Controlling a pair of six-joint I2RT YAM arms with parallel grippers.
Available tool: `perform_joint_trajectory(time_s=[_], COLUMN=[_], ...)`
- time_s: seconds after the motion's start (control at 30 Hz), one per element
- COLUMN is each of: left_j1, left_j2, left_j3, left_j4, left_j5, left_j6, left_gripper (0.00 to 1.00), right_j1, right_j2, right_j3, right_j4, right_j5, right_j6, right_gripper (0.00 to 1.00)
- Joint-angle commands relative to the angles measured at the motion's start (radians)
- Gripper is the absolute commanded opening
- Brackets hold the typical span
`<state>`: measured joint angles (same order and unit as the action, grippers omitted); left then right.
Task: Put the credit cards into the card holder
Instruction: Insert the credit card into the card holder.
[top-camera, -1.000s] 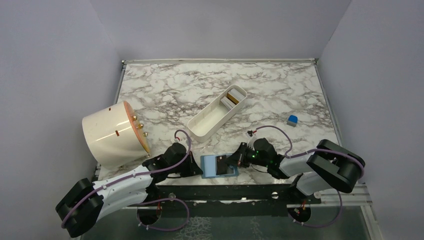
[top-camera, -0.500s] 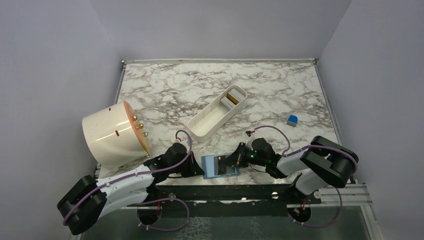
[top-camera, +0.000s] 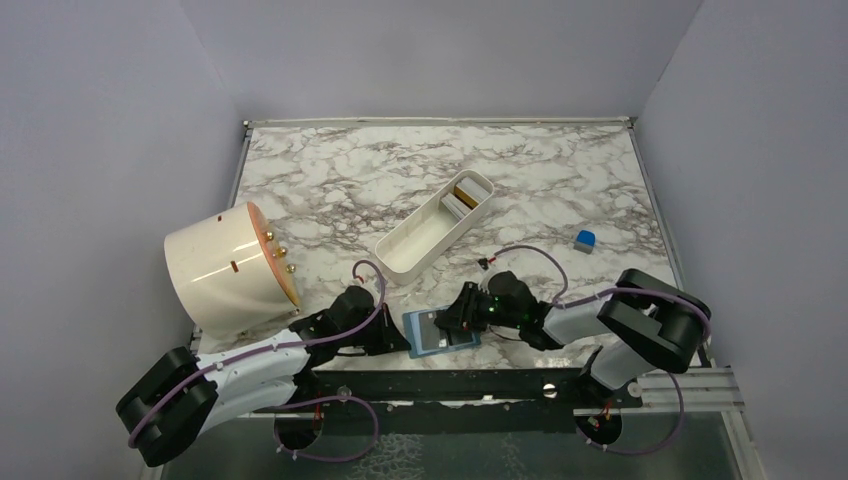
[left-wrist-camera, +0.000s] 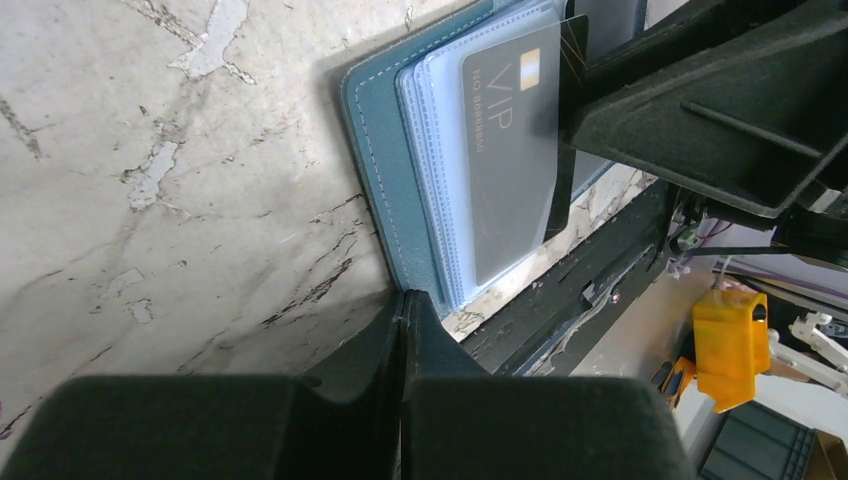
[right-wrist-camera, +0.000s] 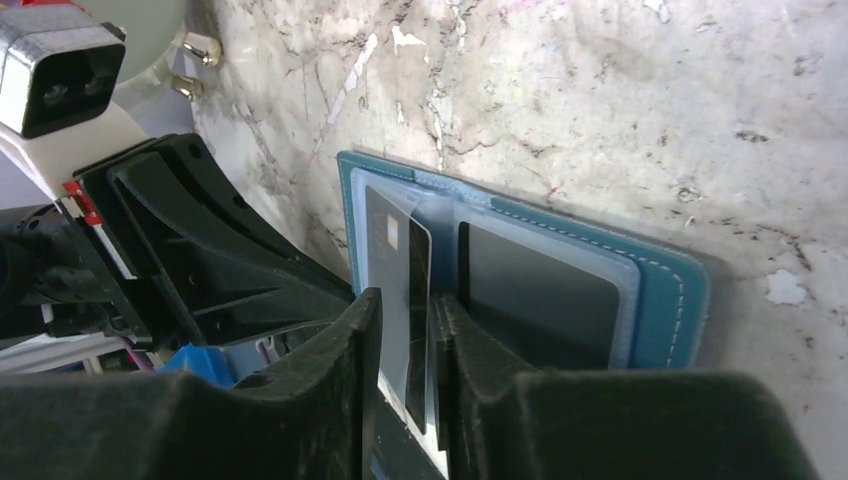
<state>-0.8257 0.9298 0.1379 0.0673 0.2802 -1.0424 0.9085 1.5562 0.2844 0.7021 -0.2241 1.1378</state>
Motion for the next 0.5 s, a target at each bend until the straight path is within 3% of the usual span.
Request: perform_joint_trajectory(time_s=[0.0, 0.2, 0.47], left_j1=[0.002, 0.002, 0.002], left_j2=[0.000, -0.017, -0.013], left_j3=[0.005, 0.007, 0.010], left_j4=[0.028, 0.005, 0.003], left_j5=[0.019, 0.009, 0.008], left_j6=[0.004, 0.018, 0.030], left_gripper=[0.00, 0.00, 0.00], right_j1=[0.018, 0.017, 0.022], right_j2=[-0.089, -0.232, -0.182], right_j3=[0.032, 0.083, 0.125], right_j4=[-0.218, -0.476, -0.430], right_j5=[0.091, 0.162, 0.104], right_j6=[-0.066, -0.152, -0.203], right_gripper=[0.29, 0.41, 0.43])
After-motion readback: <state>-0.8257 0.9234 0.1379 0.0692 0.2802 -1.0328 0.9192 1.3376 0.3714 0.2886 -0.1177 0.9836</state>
